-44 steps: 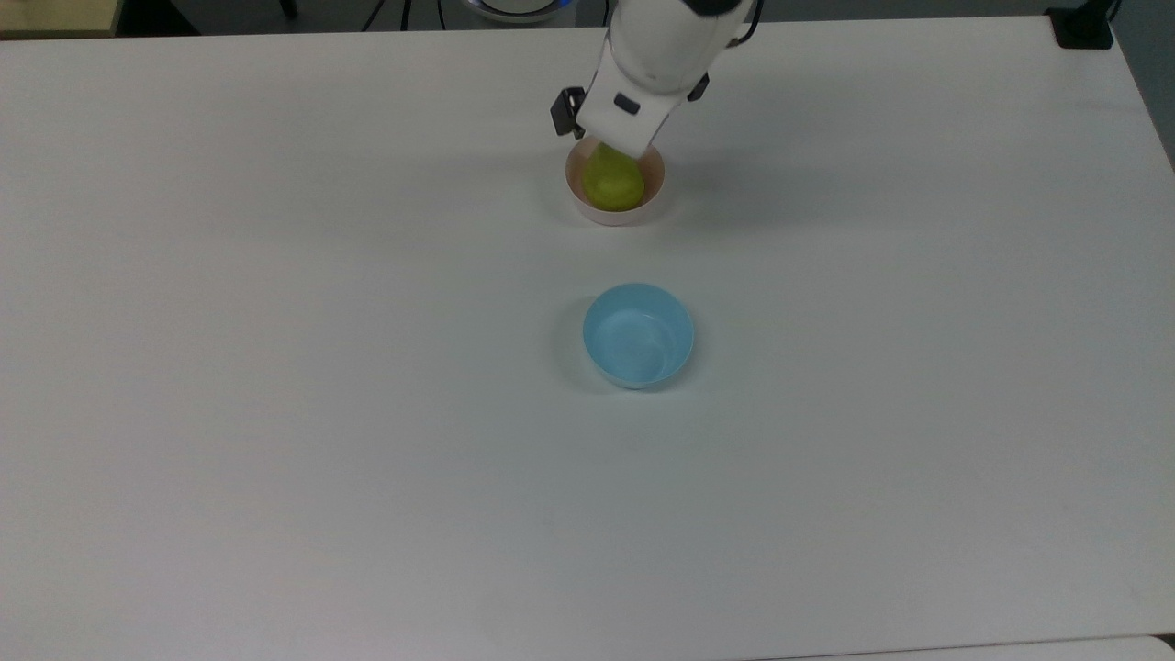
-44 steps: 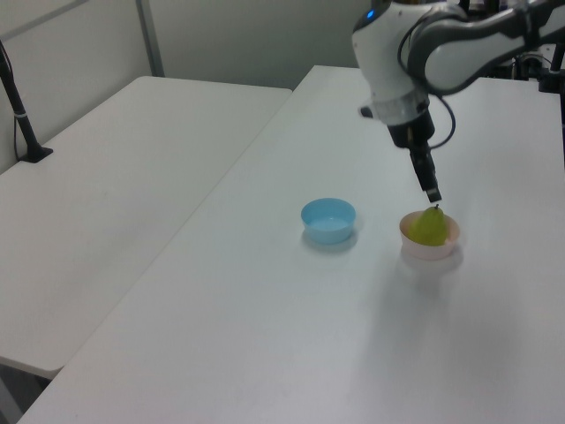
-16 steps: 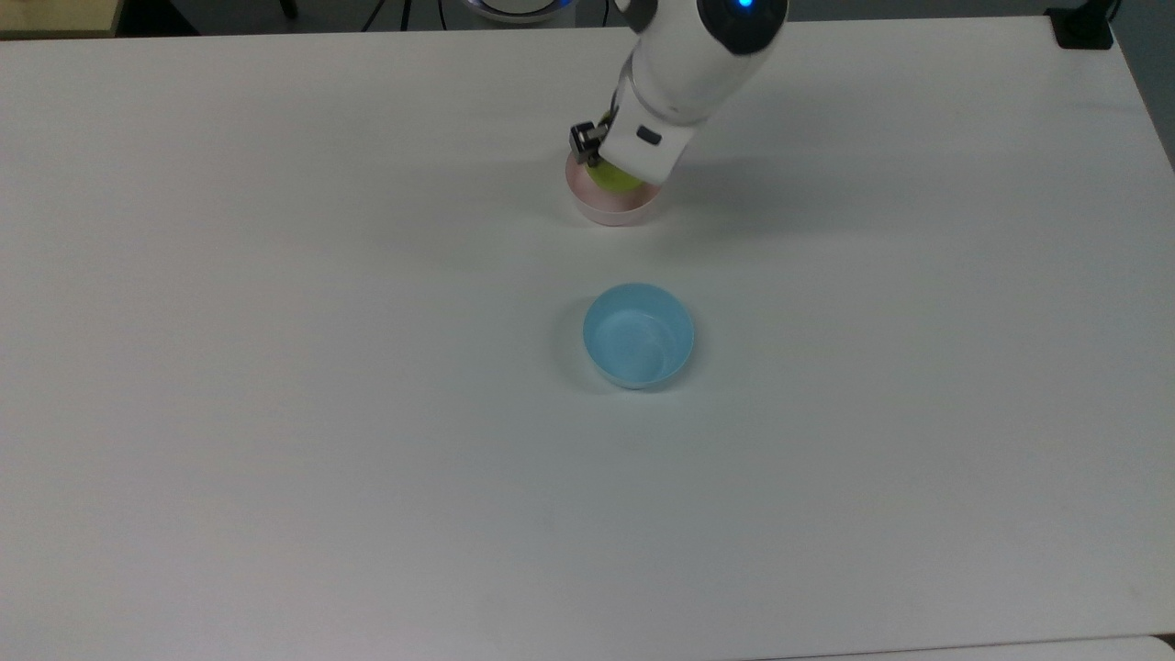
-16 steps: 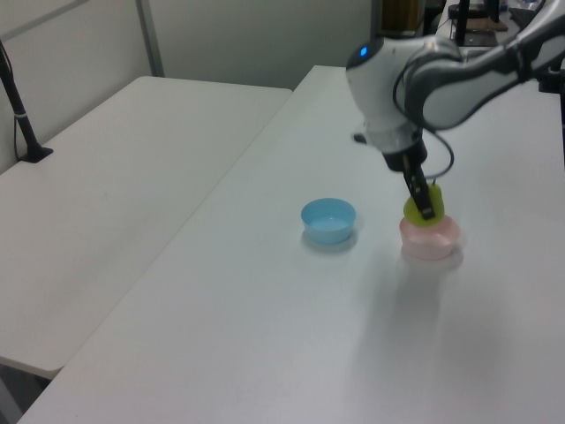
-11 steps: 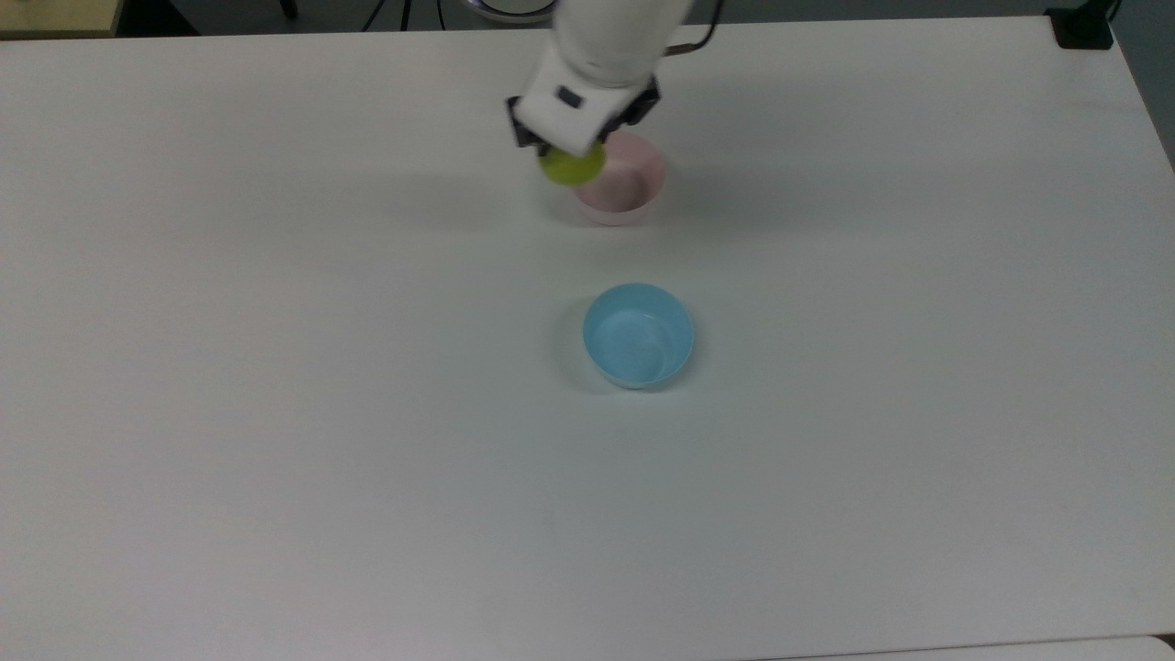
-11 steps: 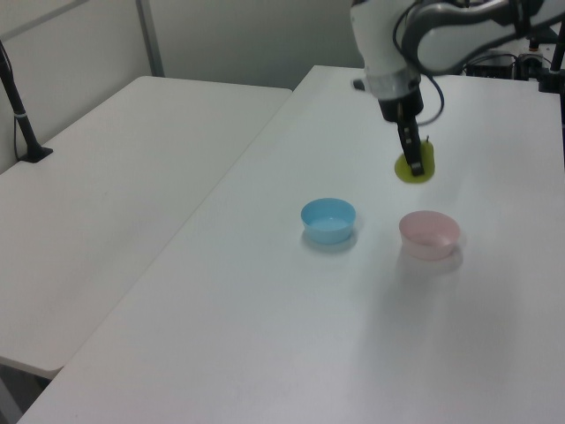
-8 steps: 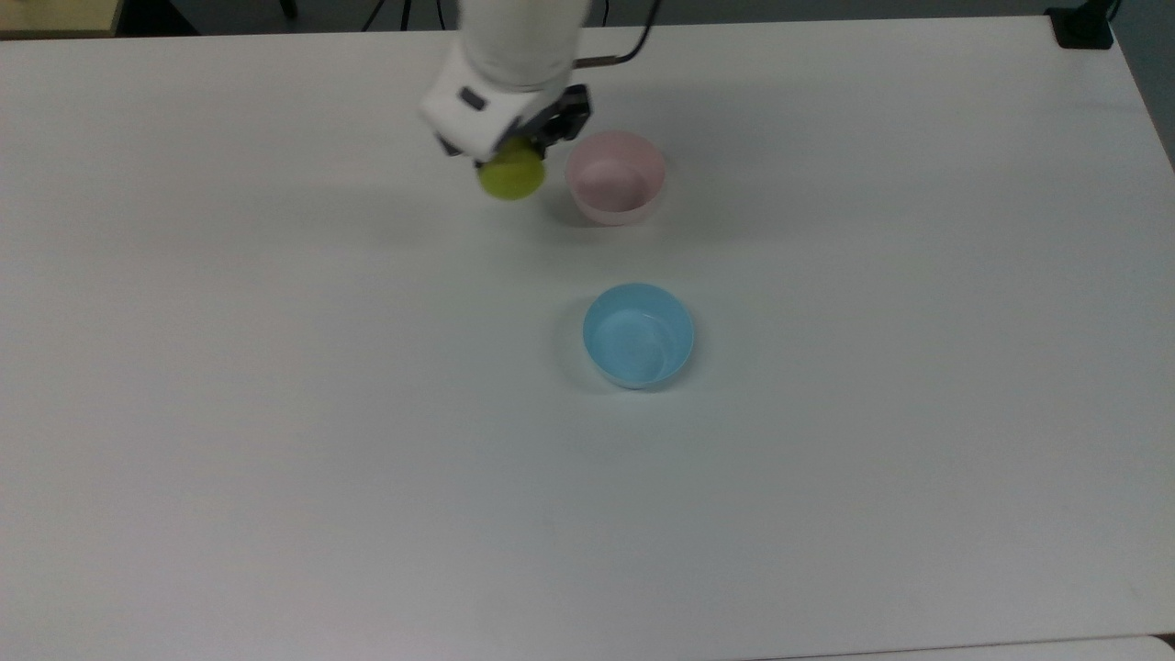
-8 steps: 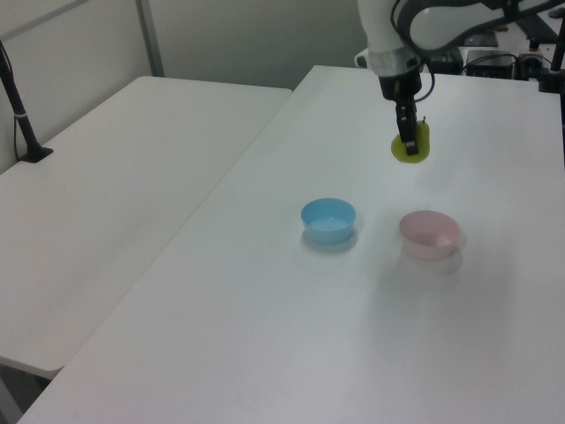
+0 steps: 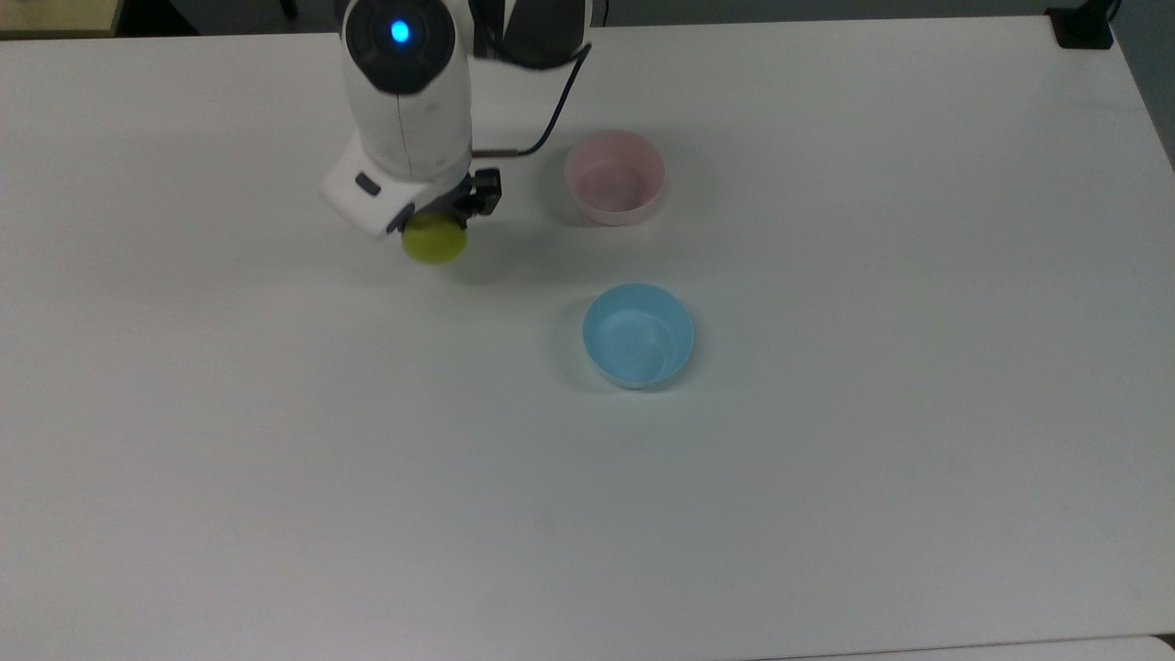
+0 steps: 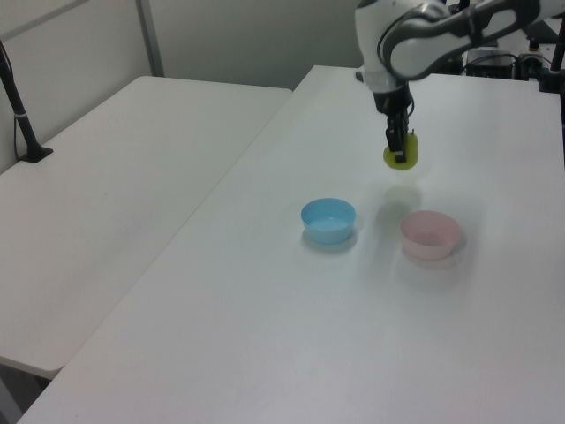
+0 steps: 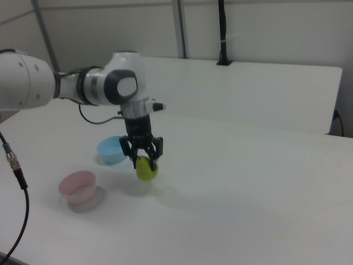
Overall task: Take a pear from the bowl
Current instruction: 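Carry the pear away from the bowl and lower it to the table, then open the gripper, release the pear, and raise the gripper away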
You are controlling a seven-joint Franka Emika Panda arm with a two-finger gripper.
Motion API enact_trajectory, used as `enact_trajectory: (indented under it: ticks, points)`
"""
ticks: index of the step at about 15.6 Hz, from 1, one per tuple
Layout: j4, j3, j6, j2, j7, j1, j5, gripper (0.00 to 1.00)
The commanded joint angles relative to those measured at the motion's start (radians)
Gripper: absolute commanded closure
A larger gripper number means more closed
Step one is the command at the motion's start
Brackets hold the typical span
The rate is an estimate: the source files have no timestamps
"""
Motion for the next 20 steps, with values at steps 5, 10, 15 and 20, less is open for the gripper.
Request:
enact_trajectory:
  ticks: [5,10,15,20]
  points:
    - [-0.004,-0.005,0.051,0.061,0.006,0.010,-0.038,0.00]
    - [-0.002,-0.006,0.042,-0.037,0.066,0.014,-0.026,0.00]
    - [-0.018,0.003,-0.039,-0.224,0.166,0.017,-0.004,0.00]
    - [-0.018,0.004,-0.132,-0.352,0.158,0.003,0.037,0.00]
